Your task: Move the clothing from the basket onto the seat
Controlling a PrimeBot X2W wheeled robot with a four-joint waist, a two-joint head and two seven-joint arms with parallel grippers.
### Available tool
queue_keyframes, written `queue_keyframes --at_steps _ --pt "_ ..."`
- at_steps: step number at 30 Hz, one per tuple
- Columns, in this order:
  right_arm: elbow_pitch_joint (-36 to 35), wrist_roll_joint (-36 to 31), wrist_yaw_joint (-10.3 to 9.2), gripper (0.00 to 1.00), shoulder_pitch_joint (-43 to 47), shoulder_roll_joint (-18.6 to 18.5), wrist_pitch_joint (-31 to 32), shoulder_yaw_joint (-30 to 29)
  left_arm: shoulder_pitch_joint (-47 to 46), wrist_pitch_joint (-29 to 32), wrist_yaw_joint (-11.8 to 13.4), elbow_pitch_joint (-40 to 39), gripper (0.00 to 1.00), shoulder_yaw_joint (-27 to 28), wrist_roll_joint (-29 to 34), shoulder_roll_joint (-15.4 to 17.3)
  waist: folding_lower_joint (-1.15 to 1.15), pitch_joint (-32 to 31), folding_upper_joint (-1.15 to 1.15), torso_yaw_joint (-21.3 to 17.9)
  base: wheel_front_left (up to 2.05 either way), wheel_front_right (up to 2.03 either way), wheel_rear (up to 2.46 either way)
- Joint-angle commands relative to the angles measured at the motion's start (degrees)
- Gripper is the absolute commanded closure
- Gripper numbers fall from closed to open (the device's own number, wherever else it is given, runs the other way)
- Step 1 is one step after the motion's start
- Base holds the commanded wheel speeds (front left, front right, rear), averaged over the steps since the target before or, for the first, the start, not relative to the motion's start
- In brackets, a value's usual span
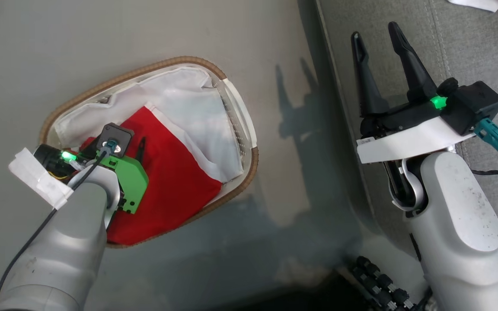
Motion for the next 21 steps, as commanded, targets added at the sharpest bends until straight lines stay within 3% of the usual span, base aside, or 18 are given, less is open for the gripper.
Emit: queue_keyframes --at_steps 1,13,20,21 --pt "-0.35 0.30 -0.06 0.00 -0.98 -0.12 -0.11 0.15 -1.91 0.64 -0.14 0.93 0.00 -0.27 0.41 0.59 0.00 4.30 0.00 -3.10 0.00 0.00 0.00" --pt "-1.91 1.62 -0.06 0.00 -2.31 -0.15 -0.11 1.00 -6.43 14.45 0.49 6.19 0.00 -4.42 3.14 2.42 0.00 9.37 0.00 -4.45 0.00 0.00 0.00" --pt "-2.87 2.55 -0.06 0.00 -3.20 -0.15 -0.11 1.30 -7.04 17.74 0.13 6.61 0.00 -7.24 4.65 3.43 0.00 10.98 0.00 -4.65 0.00 0.00 0.00" --pt "-2.91 2.61 -0.06 0.00 -3.20 -0.15 -0.11 1.36 -7.07 17.61 0.06 6.65 0.11 -7.44 4.43 3.41 0.00 11.08 0.00 -4.63 0.00 0.00 0.00"
